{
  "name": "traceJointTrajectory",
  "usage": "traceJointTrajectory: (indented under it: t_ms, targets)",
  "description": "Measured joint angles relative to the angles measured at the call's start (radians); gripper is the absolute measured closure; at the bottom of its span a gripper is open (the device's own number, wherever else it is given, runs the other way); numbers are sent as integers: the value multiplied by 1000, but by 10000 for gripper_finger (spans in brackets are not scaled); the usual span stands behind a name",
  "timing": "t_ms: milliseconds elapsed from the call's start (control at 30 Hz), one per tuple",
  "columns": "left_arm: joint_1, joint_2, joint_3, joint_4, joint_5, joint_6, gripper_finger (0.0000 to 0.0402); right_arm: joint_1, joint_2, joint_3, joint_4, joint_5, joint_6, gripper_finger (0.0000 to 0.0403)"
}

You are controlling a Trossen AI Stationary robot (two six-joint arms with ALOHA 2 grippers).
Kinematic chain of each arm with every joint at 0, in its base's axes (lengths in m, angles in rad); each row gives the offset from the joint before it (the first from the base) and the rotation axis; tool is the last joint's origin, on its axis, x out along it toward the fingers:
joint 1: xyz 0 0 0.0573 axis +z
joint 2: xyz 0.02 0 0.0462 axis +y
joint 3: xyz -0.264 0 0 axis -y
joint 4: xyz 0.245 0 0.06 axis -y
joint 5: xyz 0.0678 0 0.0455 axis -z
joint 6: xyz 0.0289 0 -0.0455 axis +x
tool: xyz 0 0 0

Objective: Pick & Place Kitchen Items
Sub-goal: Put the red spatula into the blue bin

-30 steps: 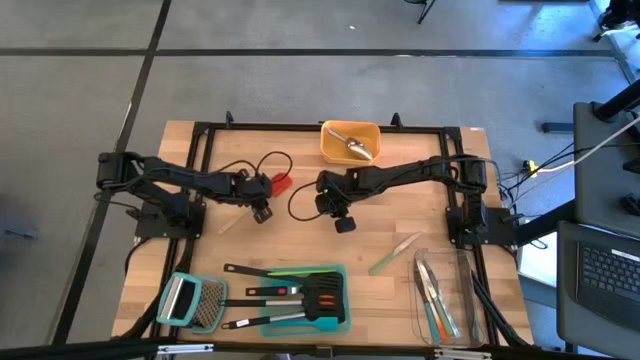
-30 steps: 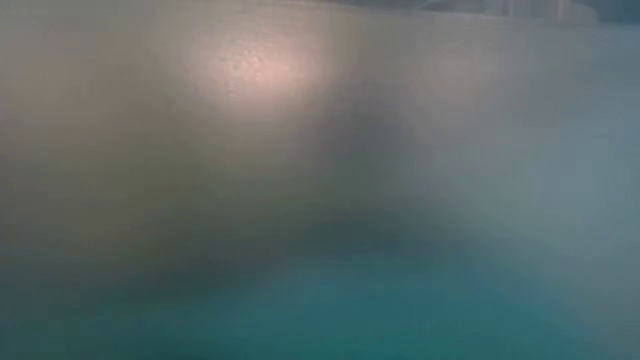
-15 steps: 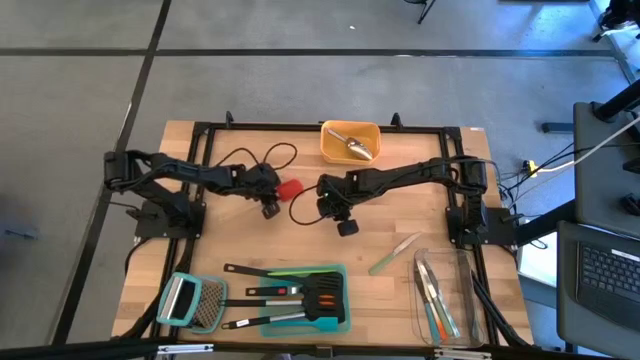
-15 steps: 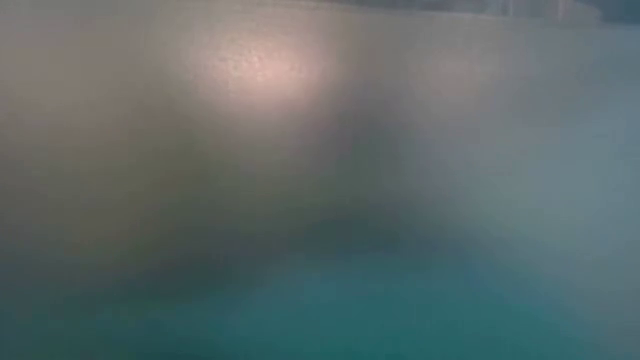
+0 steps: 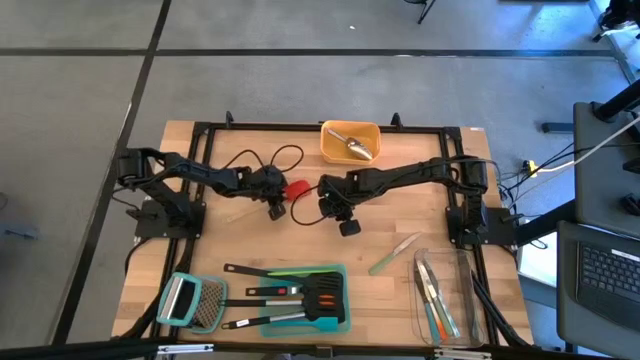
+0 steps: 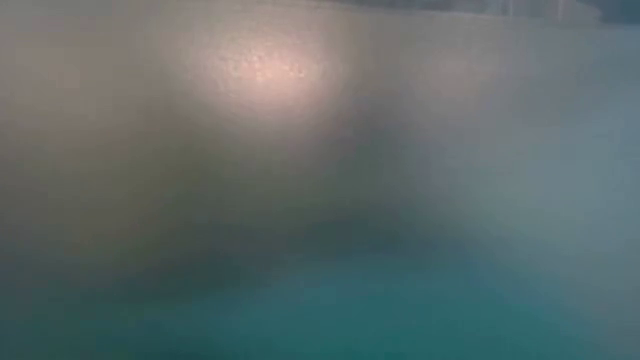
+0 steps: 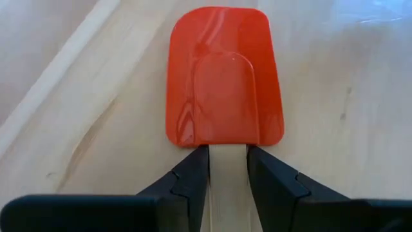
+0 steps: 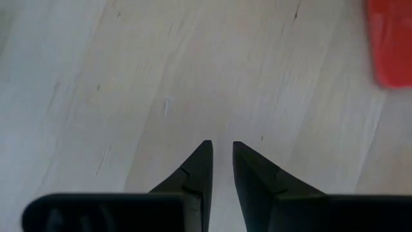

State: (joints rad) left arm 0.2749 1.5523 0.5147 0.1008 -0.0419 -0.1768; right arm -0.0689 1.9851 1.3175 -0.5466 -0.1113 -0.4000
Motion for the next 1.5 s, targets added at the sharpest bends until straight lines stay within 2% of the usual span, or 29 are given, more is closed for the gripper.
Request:
traceJointTrajectory:
  t_ms: [333, 533, 833, 967, 1067, 1200, 1367, 1500]
  targets:
    - [-46, 108, 107, 4, 66, 62, 302, 1, -74, -1, 0, 2, -5, 341]
    - [-71, 210, 209, 13, 106, 97, 302, 2, -87, 0, 13, -54, -19, 341]
    - [-121, 228, 263, 4, 139, 97, 302, 4, -87, -5, 1, -49, -35, 341]
    - [-148, 227, 263, 4, 112, 97, 298, 3, -87, -25, 5, 13, -45, 340]
    - [-158, 218, 263, -7, 112, 95, 280, 3, -87, -25, 15, 36, -46, 334]
    - [-174, 175, 259, -77, 75, 93, 235, 3, -87, -26, 53, 40, -49, 314]
    - [-187, 69, 260, -173, -18, 83, 185, -1, -76, -32, 103, 41, -91, 268]
    - [-212, -6, 260, -245, -29, 51, 174, -8, -41, -47, 126, 54, -127, 221]
